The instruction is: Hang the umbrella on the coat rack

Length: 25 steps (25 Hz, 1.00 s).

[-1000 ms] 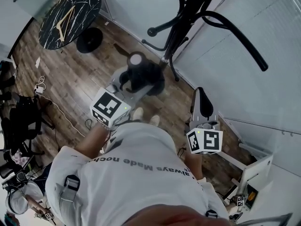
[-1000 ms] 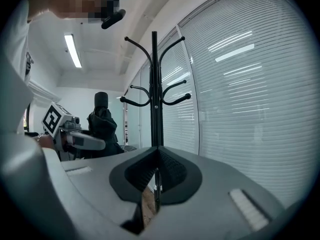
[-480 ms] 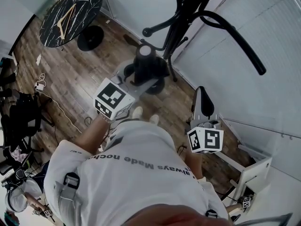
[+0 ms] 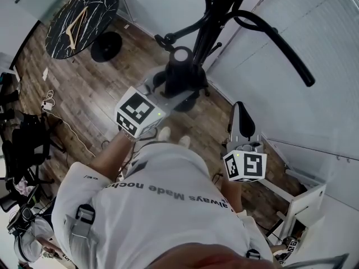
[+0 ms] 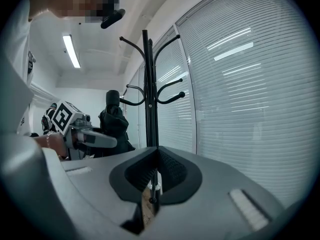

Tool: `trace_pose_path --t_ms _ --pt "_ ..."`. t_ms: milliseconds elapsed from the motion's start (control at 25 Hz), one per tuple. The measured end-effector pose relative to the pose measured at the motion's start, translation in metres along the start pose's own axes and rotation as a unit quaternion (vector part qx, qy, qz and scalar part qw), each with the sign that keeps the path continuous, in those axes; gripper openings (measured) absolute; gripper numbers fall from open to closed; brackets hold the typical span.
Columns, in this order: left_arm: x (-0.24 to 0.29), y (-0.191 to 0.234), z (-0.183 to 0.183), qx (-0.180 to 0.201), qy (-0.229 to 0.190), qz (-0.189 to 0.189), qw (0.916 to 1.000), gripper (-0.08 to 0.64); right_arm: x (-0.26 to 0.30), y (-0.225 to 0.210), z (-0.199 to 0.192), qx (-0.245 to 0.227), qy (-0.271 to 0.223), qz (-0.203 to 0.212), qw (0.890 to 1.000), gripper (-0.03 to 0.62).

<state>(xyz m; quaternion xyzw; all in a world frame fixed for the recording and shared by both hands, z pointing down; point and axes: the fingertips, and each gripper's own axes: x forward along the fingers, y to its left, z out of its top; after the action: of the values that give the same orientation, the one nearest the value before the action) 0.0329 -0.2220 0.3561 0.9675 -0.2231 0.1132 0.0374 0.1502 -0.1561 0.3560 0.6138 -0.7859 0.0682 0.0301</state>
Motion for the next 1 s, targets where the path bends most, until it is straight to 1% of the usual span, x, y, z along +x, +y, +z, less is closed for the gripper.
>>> trace_pose_path --t_ms 360,680,800,1000 --pt "0.014 -0.003 0.006 0.007 0.002 -0.016 0.9998 0.239 -0.002 -0.005 -0.001 0.001 0.002 -0.009 1.0 0.002" --pt "0.031 0.003 0.003 -0.006 0.008 -0.028 0.9996 0.239 -0.001 -0.011 -0.004 0.003 0.005 -0.015 1.0 0.002" --pt "0.04 0.009 0.002 -0.015 0.011 -0.028 0.9994 0.239 0.001 -0.014 -0.004 0.003 0.006 -0.017 1.0 0.002" --pt "0.058 0.015 0.002 -0.018 0.029 -0.019 0.9993 0.239 0.0 -0.018 -0.007 0.009 0.007 -0.022 1.0 0.002"
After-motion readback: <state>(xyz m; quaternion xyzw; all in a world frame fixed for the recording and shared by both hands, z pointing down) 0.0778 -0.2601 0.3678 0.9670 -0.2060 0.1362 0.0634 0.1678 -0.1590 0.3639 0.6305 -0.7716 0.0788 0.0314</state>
